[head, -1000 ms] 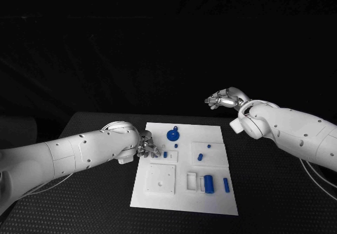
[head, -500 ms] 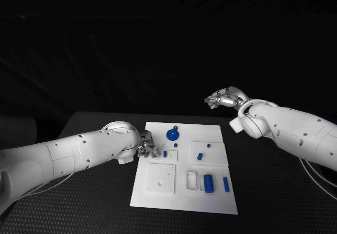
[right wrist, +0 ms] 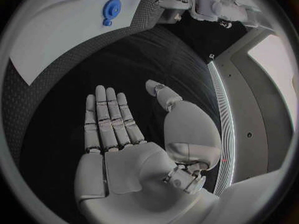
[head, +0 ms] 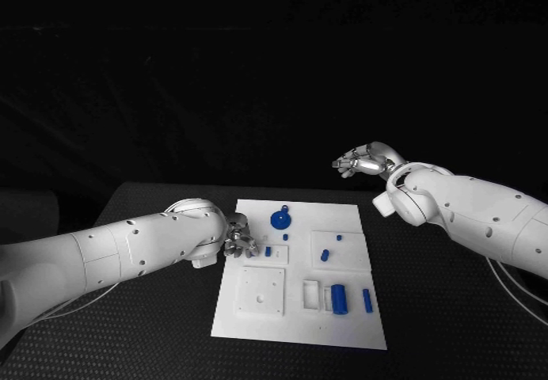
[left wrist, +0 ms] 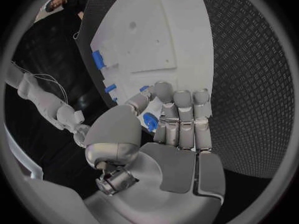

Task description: Assemble the parts on the task board

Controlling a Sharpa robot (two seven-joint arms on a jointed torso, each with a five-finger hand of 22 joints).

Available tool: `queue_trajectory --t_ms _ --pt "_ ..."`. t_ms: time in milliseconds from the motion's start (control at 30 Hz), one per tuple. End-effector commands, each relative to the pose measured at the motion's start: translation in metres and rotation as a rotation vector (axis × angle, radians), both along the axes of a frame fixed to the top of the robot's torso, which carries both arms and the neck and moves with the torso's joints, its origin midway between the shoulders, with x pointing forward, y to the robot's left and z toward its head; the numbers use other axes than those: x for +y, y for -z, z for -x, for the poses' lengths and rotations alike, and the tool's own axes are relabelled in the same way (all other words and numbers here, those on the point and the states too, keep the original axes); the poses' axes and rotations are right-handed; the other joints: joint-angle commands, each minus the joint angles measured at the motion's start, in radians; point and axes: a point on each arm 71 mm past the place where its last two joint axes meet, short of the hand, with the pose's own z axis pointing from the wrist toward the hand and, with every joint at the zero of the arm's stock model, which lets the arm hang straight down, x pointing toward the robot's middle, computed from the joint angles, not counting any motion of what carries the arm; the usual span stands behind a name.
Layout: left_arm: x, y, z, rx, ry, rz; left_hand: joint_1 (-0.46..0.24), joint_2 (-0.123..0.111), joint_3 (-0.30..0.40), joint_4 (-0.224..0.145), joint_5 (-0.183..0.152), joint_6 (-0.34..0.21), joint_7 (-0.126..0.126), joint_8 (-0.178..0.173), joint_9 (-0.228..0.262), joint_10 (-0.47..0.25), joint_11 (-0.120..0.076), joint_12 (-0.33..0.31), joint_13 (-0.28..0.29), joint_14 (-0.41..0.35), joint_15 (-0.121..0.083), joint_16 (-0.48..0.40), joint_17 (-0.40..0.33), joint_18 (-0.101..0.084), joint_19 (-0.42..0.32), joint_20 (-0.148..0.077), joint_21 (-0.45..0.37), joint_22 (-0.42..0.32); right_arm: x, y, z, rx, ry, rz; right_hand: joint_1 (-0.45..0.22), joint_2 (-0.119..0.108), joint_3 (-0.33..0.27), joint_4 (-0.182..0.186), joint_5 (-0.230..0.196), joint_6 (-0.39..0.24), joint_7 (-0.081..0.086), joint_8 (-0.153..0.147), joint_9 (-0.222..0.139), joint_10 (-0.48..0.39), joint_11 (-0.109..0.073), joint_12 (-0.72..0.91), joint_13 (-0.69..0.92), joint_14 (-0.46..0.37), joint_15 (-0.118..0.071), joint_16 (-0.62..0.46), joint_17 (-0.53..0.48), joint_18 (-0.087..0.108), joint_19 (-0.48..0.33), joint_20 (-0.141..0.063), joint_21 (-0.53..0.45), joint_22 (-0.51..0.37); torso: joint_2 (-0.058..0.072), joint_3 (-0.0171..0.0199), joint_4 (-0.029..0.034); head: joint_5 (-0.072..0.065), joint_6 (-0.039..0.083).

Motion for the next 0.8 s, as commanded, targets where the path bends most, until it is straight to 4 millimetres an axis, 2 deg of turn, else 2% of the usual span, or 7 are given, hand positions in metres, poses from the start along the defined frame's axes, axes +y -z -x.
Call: queue_trajectory --t_ms 33,433,800 --pt "-0.0006 0.0053 0.0025 0.001 0.002 0.009 0.019 0.029 0.006 -0.013 0.005 0.008 0.001 -0.002 -0.031 0.005 -0.001 0.005 -0.001 0.002 -0.001 0.006 0.001 0.006 -0.007 -0.074 0.007 0.020 0.0011 0.0000 0.0003 0.000 -0.012 -0.001 -0.001 0.011 -0.004 -0.003 0.007 -0.007 0.019 0.004 -0.002 0.006 0.001 -0.005 -0.001 0.006 0.003 -0.005 0.001 0.020 0.000 0.004 -0.005 0.001 0.000 0.0002 -0.0005 0.000 -0.001" --pt "0.0003 0.0042 0.0028 -0.003 -0.022 0.032 0.012 0.040 0.002 -0.025 0.040 0.020 -0.004 0.002 -0.035 0.015 -0.005 0.008 -0.002 0.011 0.000 0.010 0.002 0.006 -0.001 -0.073 0.011 0.019 0.0009 0.0001 0.0002 0.001 -0.012 -0.001 -0.001 0.011 -0.004 -0.003 0.007 -0.007 0.019 0.004 -0.002 0.006 0.001 -0.005 -0.001 0.006 0.003 -0.006 0.001 0.020 0.000 0.004 -0.005 0.002 -0.001 0.0011 -0.0004 -0.001 0.000" --pt "0.0000 0.0032 0.0062 0.004 -0.016 0.024 0.012 0.042 0.004 -0.031 0.052 0.023 -0.005 0.003 -0.036 0.016 -0.006 0.007 -0.004 0.013 0.001 0.011 0.002 0.007 0.001 -0.073 0.012 0.019 -0.0001 0.0003 0.0002 0.003 -0.012 0.000 -0.001 0.011 -0.004 -0.003 0.007 -0.007 0.019 0.004 -0.002 0.006 0.001 -0.005 -0.001 0.006 0.003 -0.006 0.001 0.020 0.000 0.004 -0.006 0.002 0.000 0.0012 -0.0008 -0.002 0.002"
